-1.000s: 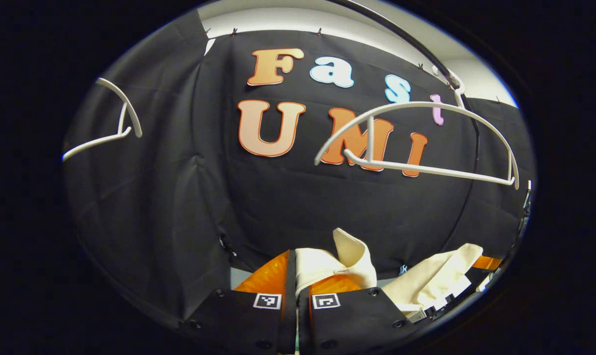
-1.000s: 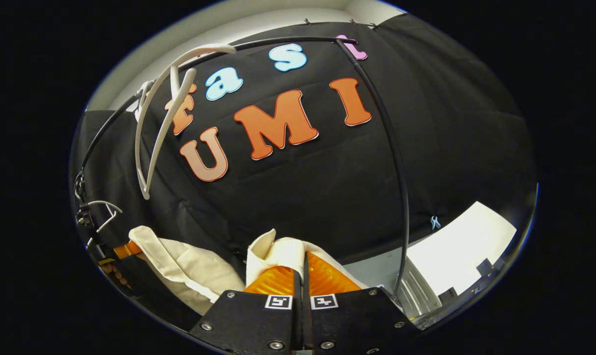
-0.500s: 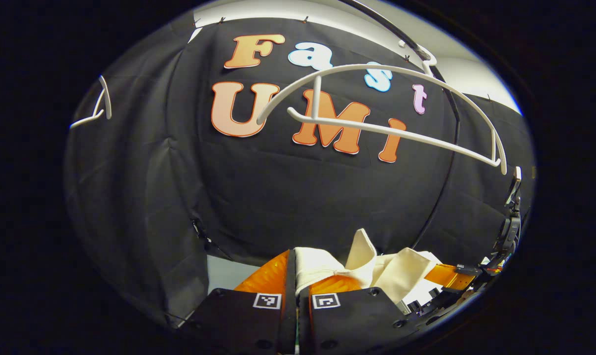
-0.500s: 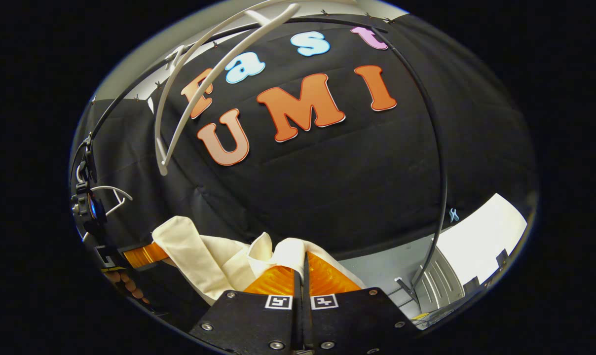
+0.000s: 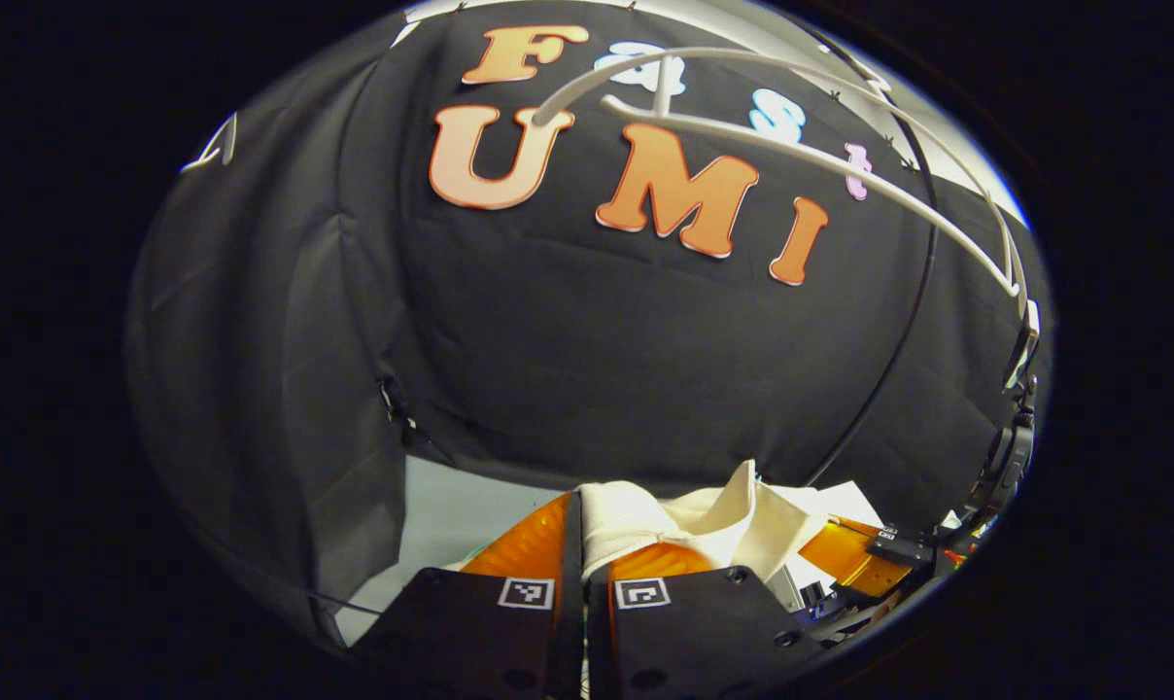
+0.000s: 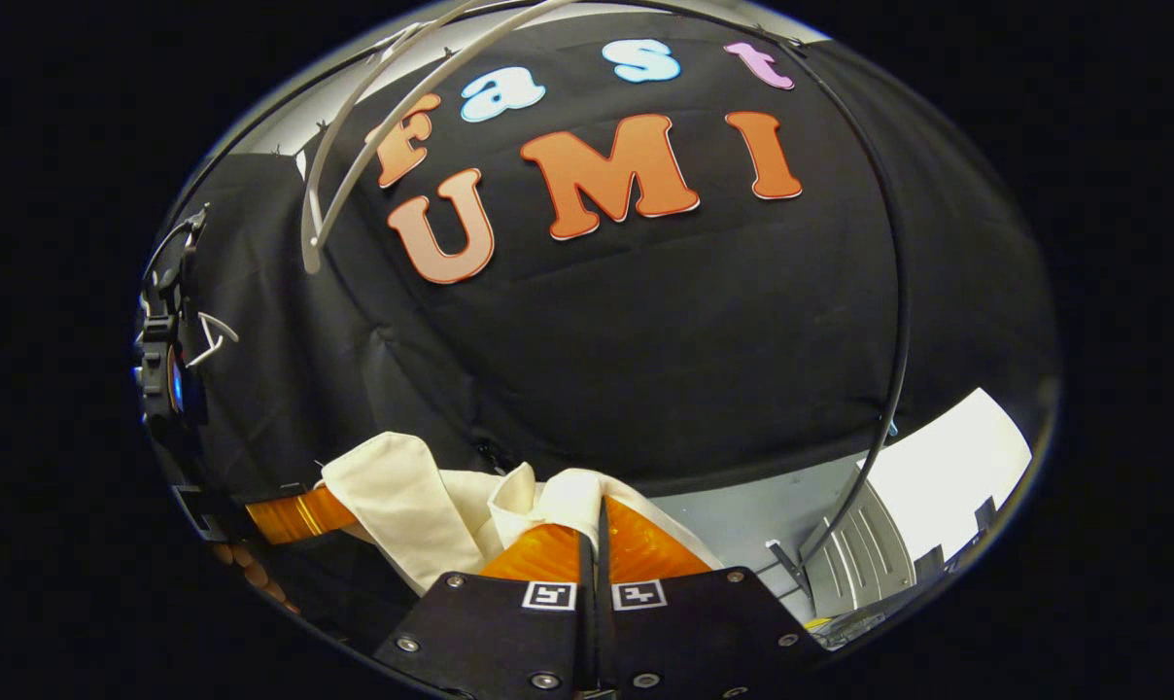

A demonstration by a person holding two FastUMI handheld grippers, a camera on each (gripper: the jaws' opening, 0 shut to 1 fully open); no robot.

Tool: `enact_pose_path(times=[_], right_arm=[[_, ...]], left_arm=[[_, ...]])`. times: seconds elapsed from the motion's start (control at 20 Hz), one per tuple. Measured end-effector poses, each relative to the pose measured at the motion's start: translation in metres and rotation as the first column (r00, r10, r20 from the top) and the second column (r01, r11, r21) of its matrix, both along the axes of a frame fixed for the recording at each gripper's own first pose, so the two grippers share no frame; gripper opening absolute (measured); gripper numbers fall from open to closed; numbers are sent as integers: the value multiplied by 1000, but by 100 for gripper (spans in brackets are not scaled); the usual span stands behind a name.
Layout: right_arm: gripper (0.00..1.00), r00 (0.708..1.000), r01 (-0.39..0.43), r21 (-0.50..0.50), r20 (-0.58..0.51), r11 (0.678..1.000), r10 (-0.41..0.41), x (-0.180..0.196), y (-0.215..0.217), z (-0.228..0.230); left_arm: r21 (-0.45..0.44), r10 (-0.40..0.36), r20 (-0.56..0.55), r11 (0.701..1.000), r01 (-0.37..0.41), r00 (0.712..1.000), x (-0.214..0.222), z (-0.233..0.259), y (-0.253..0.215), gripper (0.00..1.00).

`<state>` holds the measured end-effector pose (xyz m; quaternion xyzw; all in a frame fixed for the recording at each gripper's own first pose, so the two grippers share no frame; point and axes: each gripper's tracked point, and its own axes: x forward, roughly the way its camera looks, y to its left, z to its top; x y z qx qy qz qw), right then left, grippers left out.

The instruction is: Grasp the clothes on the hanger with both hands and then place them into the laundry hamper below.

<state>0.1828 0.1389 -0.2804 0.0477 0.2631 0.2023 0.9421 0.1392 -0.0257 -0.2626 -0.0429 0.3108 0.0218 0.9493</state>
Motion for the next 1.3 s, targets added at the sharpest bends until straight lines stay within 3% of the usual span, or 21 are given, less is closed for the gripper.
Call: enact_pose_path(times=[0.3,0.55,0.75,0.9,0.95,1.1,1.15,1.2,1.3], right_arm=[[1,994,27,-96,-105,995,-37,16,0,-60],[4,979,17,-173,-195,985,-51,21,0,-100],[8,971,-1,-191,-237,982,-45,20,8,-114],[10,977,-4,-202,-208,979,-39,30,10,-108],[10,979,-6,-211,-198,977,-37,31,11,-104],[21,980,-5,-220,-195,976,-39,33,11,-106],[24,979,-1,-220,-197,976,-43,32,10,-106],[24,978,3,-218,-201,976,-48,31,9,-106],[29,977,5,-219,-207,976,-52,31,8,-105]], left_arm=[[21,10,-154,1000,-7,988,-7,-61,21,9],[49,23,-298,999,-8,954,-15,-104,37,9],[50,27,-382,999,-9,924,-16,-125,34,11],[52,29,-418,999,-8,908,-25,-140,42,15],[53,29,-411,999,-8,911,-23,-139,45,20],[57,26,-404,998,-3,914,-16,-134,43,53],[65,33,-405,998,-8,914,-14,-133,45,59],[60,34,-407,998,-11,913,-14,-134,45,59],[60,42,-411,998,-19,911,-15,-134,47,80]])
